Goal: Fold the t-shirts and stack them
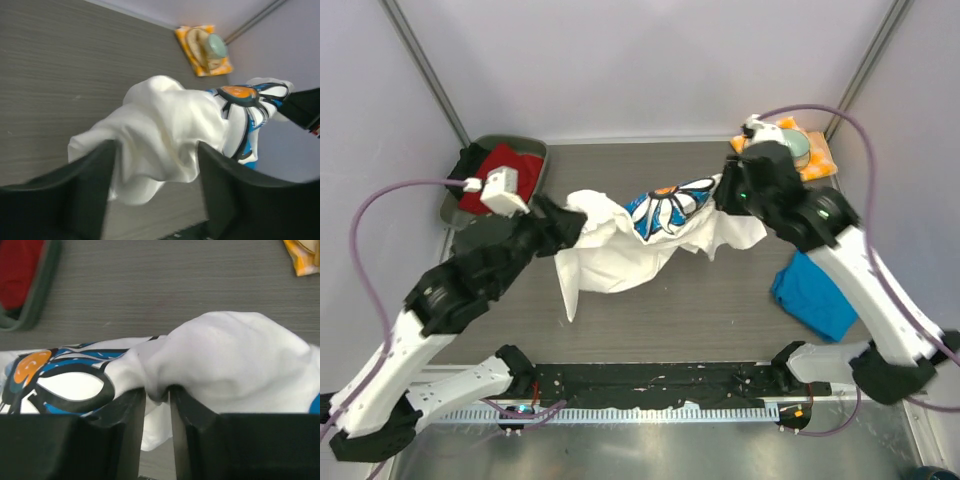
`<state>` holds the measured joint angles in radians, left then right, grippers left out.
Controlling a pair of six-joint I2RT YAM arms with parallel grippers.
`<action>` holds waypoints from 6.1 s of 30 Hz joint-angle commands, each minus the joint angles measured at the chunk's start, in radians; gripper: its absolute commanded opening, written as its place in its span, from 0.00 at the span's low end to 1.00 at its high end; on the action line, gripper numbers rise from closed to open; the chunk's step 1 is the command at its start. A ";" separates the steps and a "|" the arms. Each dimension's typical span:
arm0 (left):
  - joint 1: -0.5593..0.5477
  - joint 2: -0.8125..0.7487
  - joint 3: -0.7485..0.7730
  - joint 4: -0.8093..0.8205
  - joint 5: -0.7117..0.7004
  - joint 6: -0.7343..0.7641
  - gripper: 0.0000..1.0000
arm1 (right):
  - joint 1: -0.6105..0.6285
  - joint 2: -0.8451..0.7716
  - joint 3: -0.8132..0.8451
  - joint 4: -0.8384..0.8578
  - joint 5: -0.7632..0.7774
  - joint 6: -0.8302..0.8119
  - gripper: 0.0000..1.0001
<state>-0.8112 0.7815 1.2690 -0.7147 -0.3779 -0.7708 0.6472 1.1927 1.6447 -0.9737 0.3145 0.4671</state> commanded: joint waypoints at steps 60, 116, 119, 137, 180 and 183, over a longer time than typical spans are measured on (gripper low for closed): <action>0.563 0.285 -0.514 0.320 0.583 -0.070 1.00 | -0.477 0.225 -0.868 0.549 0.005 0.191 0.78; 0.216 0.706 -0.343 0.397 0.346 -0.262 0.82 | -0.489 0.262 -0.967 0.718 -0.143 0.200 0.01; 0.195 0.746 -0.326 0.417 0.332 -0.257 0.81 | -0.491 0.252 -0.970 0.718 -0.140 0.200 0.01; 0.254 0.731 -0.243 0.224 0.134 -0.148 0.06 | -0.489 0.240 -0.973 0.714 -0.143 0.199 0.01; 0.432 0.094 -0.519 -0.120 0.119 -0.278 0.96 | -0.488 0.205 -0.979 0.714 -0.172 0.194 0.01; 0.426 0.113 -0.568 -0.135 0.047 -0.358 0.92 | -0.488 0.200 -0.981 0.716 -0.176 0.194 0.01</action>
<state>-0.3729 0.8783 0.7540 -0.8089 -0.2543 -1.0084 0.1596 1.4139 0.6682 -0.2790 0.1471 0.6609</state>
